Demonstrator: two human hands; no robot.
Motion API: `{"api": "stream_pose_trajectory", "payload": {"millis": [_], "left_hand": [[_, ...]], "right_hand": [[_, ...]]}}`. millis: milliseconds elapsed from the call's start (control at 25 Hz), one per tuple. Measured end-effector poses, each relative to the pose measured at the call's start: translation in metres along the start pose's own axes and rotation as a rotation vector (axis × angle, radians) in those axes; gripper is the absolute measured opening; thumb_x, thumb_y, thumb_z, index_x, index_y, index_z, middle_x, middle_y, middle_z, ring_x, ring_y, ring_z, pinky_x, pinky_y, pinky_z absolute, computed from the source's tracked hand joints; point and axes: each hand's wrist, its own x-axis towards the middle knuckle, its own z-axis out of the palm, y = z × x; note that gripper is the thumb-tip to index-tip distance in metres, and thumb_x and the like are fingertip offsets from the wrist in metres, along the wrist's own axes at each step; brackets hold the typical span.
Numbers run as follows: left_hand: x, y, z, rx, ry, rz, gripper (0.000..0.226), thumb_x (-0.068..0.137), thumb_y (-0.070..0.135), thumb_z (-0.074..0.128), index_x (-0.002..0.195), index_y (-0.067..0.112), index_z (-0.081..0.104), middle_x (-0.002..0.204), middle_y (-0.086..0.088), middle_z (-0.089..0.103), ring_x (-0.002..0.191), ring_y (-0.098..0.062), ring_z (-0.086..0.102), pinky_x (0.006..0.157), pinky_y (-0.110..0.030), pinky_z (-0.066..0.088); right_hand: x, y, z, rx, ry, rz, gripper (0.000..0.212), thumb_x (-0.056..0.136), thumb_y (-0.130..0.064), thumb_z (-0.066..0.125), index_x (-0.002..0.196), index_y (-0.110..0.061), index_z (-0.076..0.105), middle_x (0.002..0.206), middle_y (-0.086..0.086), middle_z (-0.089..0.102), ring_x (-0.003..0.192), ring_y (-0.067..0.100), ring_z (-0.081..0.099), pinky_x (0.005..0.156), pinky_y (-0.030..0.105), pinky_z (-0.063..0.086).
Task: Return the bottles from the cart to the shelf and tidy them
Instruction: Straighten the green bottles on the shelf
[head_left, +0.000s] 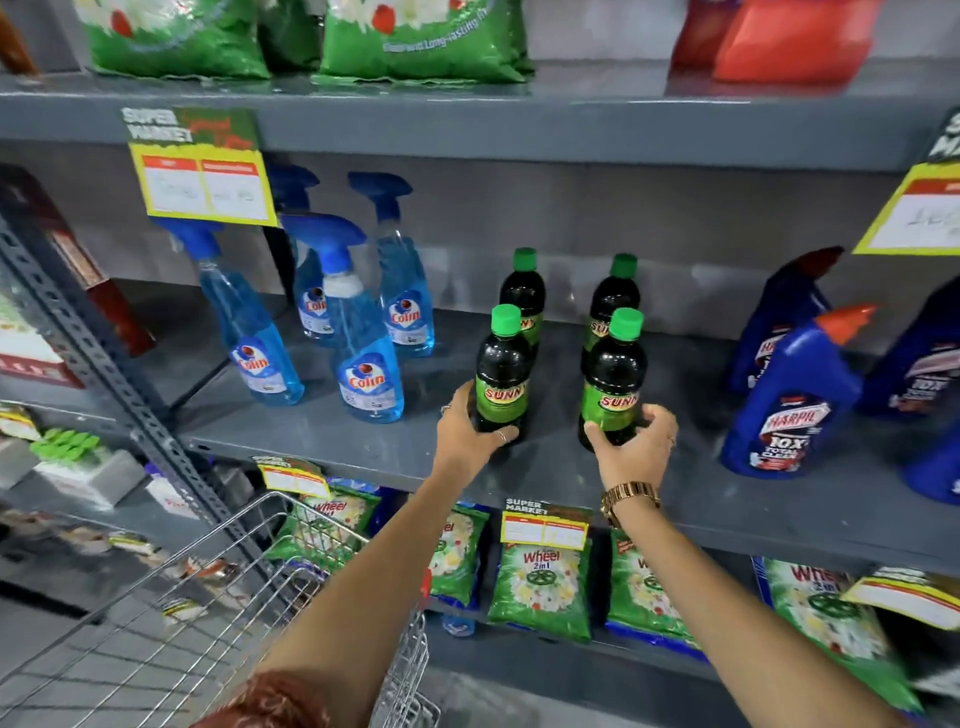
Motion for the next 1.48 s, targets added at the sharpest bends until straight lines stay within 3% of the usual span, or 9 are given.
{"api": "stream_pose_trajectory", "payload": {"millis": [120, 280, 520, 880, 1000, 1120, 1240, 1360, 1480], "left_hand": [[0.006, -0.004, 0.013, 0.025, 0.026, -0.021, 0.077, 0.063, 0.02, 0.081, 0.129, 0.015, 0.043, 0.126, -0.009, 0.06, 0.117, -0.024, 0.053, 0.093, -0.025, 0.04], [0.014, -0.012, 0.016, 0.014, 0.008, -0.019, 0.07, 0.069, 0.023, 0.077, 0.13, 0.018, 0.043, 0.125, -0.008, 0.06, 0.117, -0.023, 0.053, 0.091, -0.023, 0.038], [0.027, -0.014, 0.015, -0.032, -0.109, -0.017, 0.067, 0.069, 0.017, 0.077, 0.127, 0.015, 0.044, 0.127, -0.01, 0.06, 0.115, -0.025, 0.057, 0.104, -0.042, 0.043], [0.02, -0.013, 0.017, -0.087, -0.128, 0.001, 0.077, 0.069, 0.016, 0.077, 0.135, 0.018, 0.037, 0.13, -0.003, 0.056, 0.118, -0.018, 0.052, 0.101, -0.03, 0.04], [-0.005, -0.011, 0.023, -0.146, 0.076, 0.046, 0.086, 0.067, 0.015, 0.078, 0.139, 0.016, 0.031, 0.126, 0.008, 0.043, 0.116, -0.007, 0.043, 0.099, -0.019, 0.034], [-0.026, -0.008, 0.035, -0.035, 0.302, 0.235, 0.048, 0.074, 0.019, 0.069, 0.115, 0.008, 0.048, 0.105, 0.003, 0.046, 0.092, -0.013, 0.047, 0.077, -0.006, 0.033], [-0.031, 0.005, 0.046, -0.001, 0.212, 0.294, 0.026, 0.08, 0.026, 0.063, 0.099, 0.01, 0.054, 0.083, 0.001, 0.051, 0.072, -0.016, 0.047, 0.064, -0.011, 0.037], [-0.027, 0.018, 0.062, -0.011, 0.129, 0.348, 0.021, 0.081, 0.024, 0.063, 0.094, 0.009, 0.058, 0.075, -0.002, 0.053, 0.067, -0.016, 0.048, 0.064, -0.03, 0.048], [-0.028, 0.032, 0.082, -0.021, 0.048, 0.407, 0.015, 0.08, 0.02, 0.063, 0.09, 0.009, 0.058, 0.071, -0.005, 0.053, 0.065, -0.019, 0.049, 0.064, -0.036, 0.049]], "right_hand": [[0.009, 0.012, 0.004, 0.025, -0.113, 0.026, 0.072, 0.064, -0.018, 0.081, 0.122, -0.004, 0.041, 0.125, 0.018, 0.049, 0.115, 0.03, 0.047, 0.094, 0.037, 0.042], [0.012, 0.022, 0.008, 0.068, -0.183, -0.003, 0.076, 0.069, -0.02, 0.078, 0.133, -0.012, 0.037, 0.129, 0.011, 0.055, 0.119, 0.027, 0.05, 0.101, 0.039, 0.041], [0.013, 0.024, 0.008, 0.07, -0.168, -0.007, 0.079, 0.07, -0.022, 0.078, 0.136, -0.018, 0.035, 0.129, 0.008, 0.057, 0.118, 0.027, 0.053, 0.1, 0.038, 0.042], [0.013, 0.024, 0.005, 0.045, -0.185, 0.018, 0.085, 0.066, -0.019, 0.081, 0.137, -0.019, 0.034, 0.131, 0.009, 0.055, 0.12, 0.026, 0.05, 0.097, 0.03, 0.038], [0.009, 0.025, -0.004, 0.034, -0.216, 0.066, 0.088, 0.063, -0.007, 0.081, 0.138, -0.014, 0.034, 0.134, 0.012, 0.052, 0.121, 0.027, 0.051, 0.104, 0.042, 0.043], [0.004, 0.028, -0.02, -0.029, 0.029, 0.035, 0.056, 0.071, 0.003, 0.071, 0.123, -0.006, 0.051, 0.117, 0.016, 0.063, 0.102, 0.029, 0.061, 0.092, 0.044, 0.051], [0.004, 0.028, -0.044, -0.011, 0.242, -0.023, 0.029, 0.073, 0.006, 0.064, 0.1, -0.004, 0.062, 0.093, 0.018, 0.068, 0.078, 0.032, 0.063, 0.072, 0.033, 0.051], [0.013, 0.034, -0.07, -0.041, 0.347, -0.042, 0.021, 0.073, 0.007, 0.063, 0.092, -0.001, 0.063, 0.083, 0.022, 0.067, 0.066, 0.022, 0.056, 0.068, 0.038, 0.051], [0.027, 0.044, -0.097, -0.048, 0.444, -0.04, 0.019, 0.073, 0.009, 0.06, 0.09, 0.001, 0.062, 0.079, 0.022, 0.065, 0.061, 0.02, 0.053, 0.063, 0.034, 0.05]]}}
